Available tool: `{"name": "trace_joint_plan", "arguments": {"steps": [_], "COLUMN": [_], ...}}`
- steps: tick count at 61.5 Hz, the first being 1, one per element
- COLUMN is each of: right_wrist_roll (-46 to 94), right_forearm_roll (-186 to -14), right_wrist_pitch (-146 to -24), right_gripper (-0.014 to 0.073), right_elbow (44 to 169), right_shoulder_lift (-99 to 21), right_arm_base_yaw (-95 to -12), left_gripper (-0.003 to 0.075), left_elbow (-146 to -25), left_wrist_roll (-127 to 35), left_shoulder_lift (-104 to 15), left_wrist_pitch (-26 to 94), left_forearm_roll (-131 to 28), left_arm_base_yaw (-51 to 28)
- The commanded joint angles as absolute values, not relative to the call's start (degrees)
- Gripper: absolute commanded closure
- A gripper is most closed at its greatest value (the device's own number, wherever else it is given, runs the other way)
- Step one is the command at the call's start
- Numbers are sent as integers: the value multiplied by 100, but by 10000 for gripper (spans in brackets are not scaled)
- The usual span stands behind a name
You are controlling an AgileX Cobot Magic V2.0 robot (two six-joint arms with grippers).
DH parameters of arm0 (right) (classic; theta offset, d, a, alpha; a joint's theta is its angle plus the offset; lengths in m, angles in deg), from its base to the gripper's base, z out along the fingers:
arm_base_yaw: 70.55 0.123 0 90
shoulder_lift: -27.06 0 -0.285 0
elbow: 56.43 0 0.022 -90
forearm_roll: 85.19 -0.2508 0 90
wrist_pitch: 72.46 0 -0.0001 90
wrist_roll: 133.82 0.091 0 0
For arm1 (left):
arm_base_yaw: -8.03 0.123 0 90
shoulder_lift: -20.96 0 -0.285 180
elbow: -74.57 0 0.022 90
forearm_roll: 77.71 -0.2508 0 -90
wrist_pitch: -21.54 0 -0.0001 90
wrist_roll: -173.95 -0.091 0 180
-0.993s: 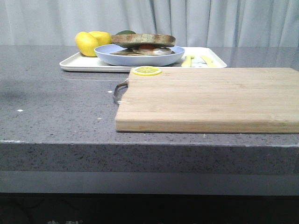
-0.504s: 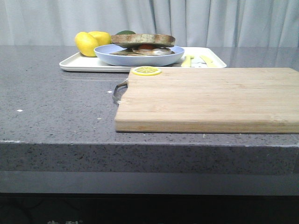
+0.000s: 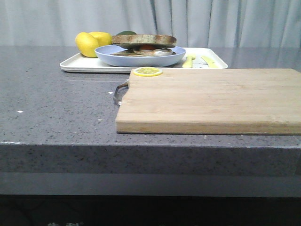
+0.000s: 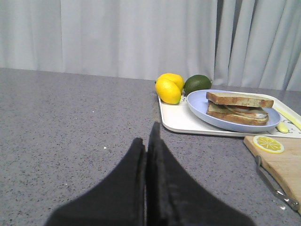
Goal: Place bread and move sandwich to tray
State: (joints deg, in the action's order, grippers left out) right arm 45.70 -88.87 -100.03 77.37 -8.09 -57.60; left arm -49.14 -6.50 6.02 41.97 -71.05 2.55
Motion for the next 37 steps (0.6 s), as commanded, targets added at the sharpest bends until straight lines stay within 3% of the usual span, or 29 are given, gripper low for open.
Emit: {"name": "trace_joint_plan", "arguments": {"steps": [1,37], "right_wrist_roll": [4574,4574], "right_forearm_roll": [-8875,-8875], "right_wrist_pitch": [-9531,-9531], "right_gripper": [654,654], "right_elbow": [7864,7864], "right_shoulder_lift": [-810,-810], "right_arm_base_yaw": [-5781,-5781], "left_gripper": [741,741], "left_elbow": [-4985,-4941], "left_wrist_roll": [-646,-646], "left_shoulder_lift": [646,646], "left_wrist_pitch": [3659,3659], "left_forearm_roll": [-7076,-7076], "left_arm_base_yaw": [280,280]}}
